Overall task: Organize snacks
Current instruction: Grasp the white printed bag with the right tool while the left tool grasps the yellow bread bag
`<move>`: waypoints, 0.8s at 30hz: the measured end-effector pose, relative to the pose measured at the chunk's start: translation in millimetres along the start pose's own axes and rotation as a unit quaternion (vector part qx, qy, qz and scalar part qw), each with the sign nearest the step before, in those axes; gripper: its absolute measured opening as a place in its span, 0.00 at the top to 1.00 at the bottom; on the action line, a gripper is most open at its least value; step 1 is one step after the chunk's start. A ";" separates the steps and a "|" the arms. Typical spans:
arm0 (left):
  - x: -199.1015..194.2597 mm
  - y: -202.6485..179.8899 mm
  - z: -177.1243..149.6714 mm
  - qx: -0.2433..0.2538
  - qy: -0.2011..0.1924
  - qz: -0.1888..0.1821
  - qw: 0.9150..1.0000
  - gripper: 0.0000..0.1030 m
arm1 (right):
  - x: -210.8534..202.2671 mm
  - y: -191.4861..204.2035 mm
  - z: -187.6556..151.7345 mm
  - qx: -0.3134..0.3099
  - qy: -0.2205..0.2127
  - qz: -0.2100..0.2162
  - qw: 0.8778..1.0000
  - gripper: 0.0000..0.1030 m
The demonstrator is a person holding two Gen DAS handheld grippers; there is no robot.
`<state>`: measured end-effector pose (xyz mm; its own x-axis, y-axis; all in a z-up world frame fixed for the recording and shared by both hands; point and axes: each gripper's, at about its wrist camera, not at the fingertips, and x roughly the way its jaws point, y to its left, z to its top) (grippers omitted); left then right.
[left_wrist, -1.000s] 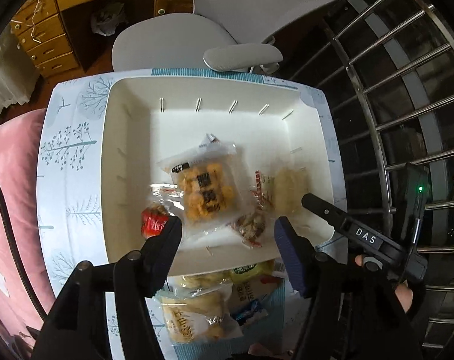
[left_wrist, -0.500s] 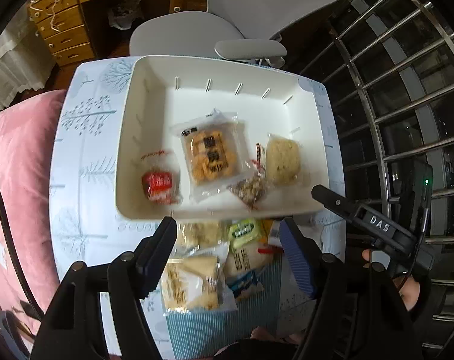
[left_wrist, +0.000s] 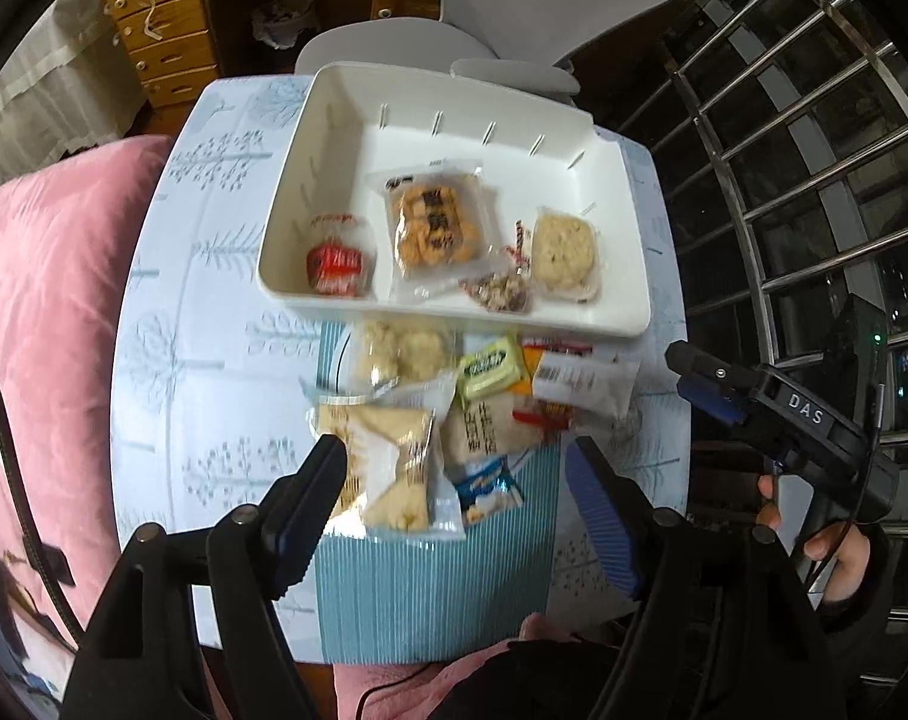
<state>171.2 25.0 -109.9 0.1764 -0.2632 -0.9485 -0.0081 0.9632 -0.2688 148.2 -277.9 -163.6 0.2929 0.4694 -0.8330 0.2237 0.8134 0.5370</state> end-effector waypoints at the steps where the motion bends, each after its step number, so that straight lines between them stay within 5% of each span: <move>1: 1.6 1.1 -7.7 -0.005 0.002 0.001 1.000 0.28 | -0.9 -1.6 -4.0 0.000 0.002 0.002 1.000 0.36; 15: 45.7 32.2 -78.4 -0.081 0.014 0.000 0.997 0.26 | -1.3 -54.5 -55.9 0.029 0.045 -0.014 0.998 0.27; 24: 72.6 48.5 -93.2 -0.054 -0.010 0.035 0.998 0.26 | 12.2 -79.1 -73.4 0.083 0.050 0.019 0.995 0.27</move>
<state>91.8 47.5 -207.4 0.1907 -0.1937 -0.9624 -0.1264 0.9673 -0.2197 65.8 -311.3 -226.0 0.2118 0.5374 -0.8163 0.3673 0.7302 0.5760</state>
